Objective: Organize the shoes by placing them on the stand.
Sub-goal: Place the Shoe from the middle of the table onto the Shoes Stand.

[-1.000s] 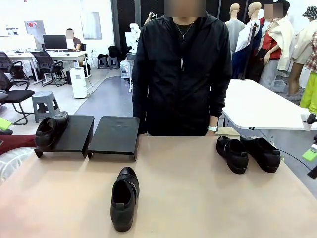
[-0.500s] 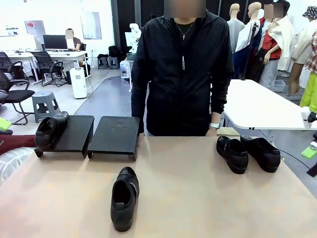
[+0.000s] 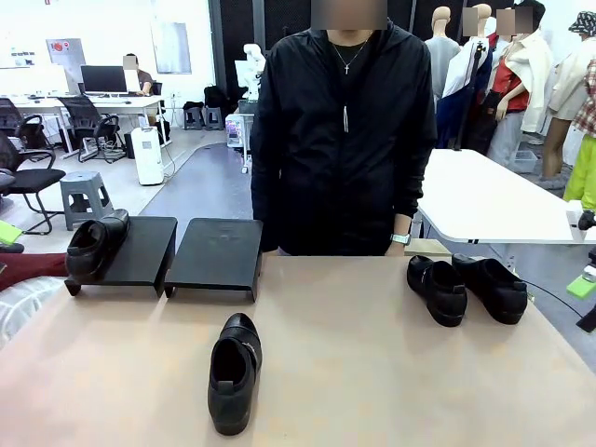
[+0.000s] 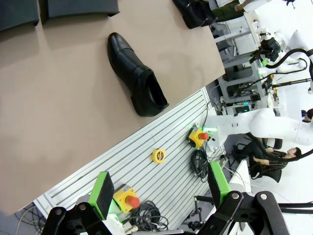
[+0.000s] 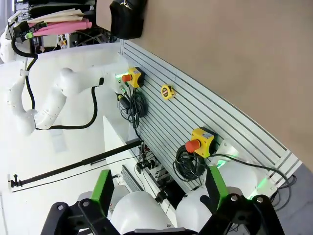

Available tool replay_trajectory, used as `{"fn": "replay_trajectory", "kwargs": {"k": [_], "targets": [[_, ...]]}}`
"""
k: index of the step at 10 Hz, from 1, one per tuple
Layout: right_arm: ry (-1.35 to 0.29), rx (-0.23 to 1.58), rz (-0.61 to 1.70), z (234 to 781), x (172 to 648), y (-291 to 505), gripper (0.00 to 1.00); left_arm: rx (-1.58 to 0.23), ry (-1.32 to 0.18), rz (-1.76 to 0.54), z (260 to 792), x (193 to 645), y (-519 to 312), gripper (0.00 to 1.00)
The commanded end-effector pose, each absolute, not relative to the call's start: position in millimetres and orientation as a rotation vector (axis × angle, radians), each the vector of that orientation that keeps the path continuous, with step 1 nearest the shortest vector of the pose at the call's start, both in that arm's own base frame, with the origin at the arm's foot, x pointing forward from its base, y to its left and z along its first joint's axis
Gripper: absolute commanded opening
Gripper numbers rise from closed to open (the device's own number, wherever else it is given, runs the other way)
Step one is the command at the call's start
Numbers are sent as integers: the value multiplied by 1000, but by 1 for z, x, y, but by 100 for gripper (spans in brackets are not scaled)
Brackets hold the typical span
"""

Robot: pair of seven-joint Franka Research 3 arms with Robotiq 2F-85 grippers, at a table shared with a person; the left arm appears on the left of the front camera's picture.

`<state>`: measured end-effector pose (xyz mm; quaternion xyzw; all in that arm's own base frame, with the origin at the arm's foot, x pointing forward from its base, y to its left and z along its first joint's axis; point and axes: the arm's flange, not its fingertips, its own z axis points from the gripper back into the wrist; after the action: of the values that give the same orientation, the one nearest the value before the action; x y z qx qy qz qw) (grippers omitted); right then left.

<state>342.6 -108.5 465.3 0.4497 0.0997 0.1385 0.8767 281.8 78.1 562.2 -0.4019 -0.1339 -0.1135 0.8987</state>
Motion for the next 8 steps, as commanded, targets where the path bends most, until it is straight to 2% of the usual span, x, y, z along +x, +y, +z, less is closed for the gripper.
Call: {"fn": "replay_trajectory", "kwargs": {"k": [1, 2, 4, 6, 7, 8], "targets": [[210, 955, 265, 469, 342, -107, 100, -832, -277, -235, 562, 282, 78, 100], [210, 955, 265, 469, 342, -107, 100, -636, -217, -136, 570, 267, 21, 100], [210, 955, 265, 469, 342, -107, 100, -376, -151, -153, 547, 254, -95, 100], [210, 955, 265, 469, 342, -107, 100, -210, -161, 5, 526, 259, -157, 100], [210, 955, 265, 469, 342, -107, 100, -140, -217, 86, 514, 266, -184, 100], [210, 955, 265, 469, 342, -107, 100, -127, -238, 80, 506, 273, -203, 100]]}}
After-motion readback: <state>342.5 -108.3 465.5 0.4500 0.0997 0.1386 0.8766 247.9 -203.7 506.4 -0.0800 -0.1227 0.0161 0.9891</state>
